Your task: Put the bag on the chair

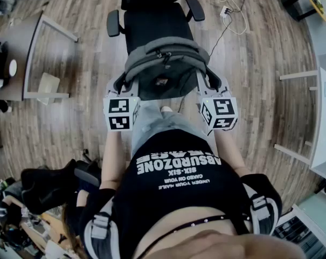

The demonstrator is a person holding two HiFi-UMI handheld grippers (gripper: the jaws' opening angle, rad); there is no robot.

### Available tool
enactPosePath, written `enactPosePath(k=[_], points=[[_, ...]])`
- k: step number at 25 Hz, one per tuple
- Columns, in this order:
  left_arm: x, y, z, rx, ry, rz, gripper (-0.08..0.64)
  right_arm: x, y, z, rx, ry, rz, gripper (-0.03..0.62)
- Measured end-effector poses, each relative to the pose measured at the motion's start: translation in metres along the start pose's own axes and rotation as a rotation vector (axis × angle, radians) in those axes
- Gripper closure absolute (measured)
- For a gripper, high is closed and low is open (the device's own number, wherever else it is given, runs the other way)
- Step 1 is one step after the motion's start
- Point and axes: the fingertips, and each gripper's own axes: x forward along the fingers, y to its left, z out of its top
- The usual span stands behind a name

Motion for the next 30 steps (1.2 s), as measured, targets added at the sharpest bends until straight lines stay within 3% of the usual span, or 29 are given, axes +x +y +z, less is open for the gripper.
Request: enactPosePath(k=[17,30], points=[[0.036,0.009,0.011,0.004,-0.007,-0.018,0.434,0.025,-0.018,0.005,-0.003,-0.019,-0.025,0.508],[0.105,0.066,0.037,-0.019,0.037,-0.050,0.434,0.114,-0.029,0.030,0.004,0.047,-0.035,0.508]])
